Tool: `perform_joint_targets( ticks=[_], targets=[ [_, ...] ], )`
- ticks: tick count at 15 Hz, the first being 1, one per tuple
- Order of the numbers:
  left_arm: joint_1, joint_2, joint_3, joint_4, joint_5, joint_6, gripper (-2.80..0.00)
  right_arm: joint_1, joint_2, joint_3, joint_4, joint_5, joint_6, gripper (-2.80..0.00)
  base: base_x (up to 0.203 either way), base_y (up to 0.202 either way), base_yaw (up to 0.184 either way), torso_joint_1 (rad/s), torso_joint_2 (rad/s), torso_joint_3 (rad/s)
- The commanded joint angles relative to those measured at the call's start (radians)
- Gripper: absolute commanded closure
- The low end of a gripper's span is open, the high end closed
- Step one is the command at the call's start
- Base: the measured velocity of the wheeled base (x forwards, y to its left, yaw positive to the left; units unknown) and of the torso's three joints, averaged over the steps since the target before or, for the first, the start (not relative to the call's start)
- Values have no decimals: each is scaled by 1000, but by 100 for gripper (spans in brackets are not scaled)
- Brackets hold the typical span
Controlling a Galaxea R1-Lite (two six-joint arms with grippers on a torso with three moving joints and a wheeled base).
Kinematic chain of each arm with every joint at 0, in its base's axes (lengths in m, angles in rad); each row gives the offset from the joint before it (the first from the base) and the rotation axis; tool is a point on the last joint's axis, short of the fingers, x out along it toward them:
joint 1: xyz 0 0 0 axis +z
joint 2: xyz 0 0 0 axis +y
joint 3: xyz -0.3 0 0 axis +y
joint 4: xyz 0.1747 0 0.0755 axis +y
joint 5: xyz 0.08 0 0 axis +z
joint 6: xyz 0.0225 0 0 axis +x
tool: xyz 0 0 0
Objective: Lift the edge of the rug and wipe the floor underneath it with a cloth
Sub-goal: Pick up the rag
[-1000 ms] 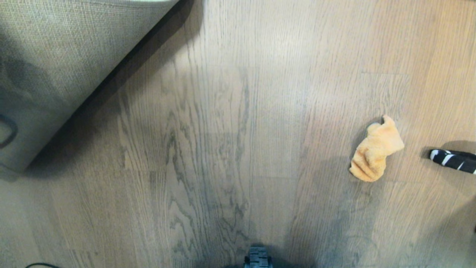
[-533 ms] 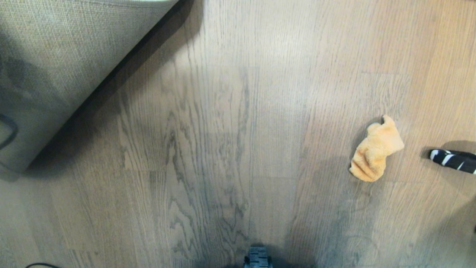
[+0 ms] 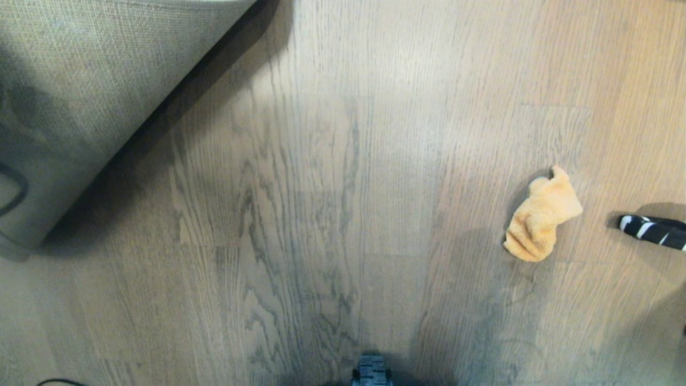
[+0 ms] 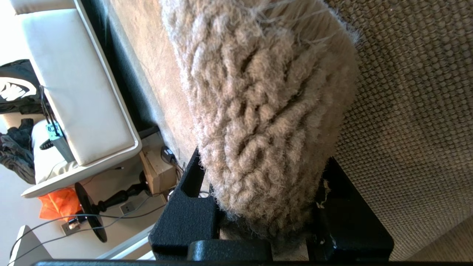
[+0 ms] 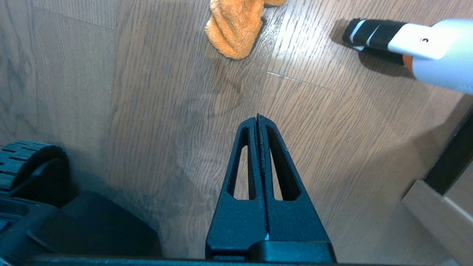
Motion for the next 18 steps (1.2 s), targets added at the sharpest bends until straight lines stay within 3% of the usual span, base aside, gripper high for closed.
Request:
perform_joint_targets(
  ticks=[1,6,10,12,15,18],
  targets=[
    [0,9,0,-5,3,5,0,1,-1,-1,-4,1,-19,0,0,0,0,0,0,0],
    [14,16,2,-5,1,5,0,2,134,-152,6,130,-3,0,0,0,0,0,0,0],
    [29,27,0,-5,1,3,0,5,328,-186,-11,344,-43,0,0,0,0,0,0,0],
    [32,32,1,-5,1,3,0,6,404,-185,-19,414,-61,0,0,0,0,0,0,0],
    [37,45,6,-4,1,5,0,7,519,-168,-58,461,-78,0,0,0,0,0,0,0],
    [38,59,11,-5,1,5,0,7,659,-124,-188,480,-81,0,0,0,0,0,0,0]
  ],
)
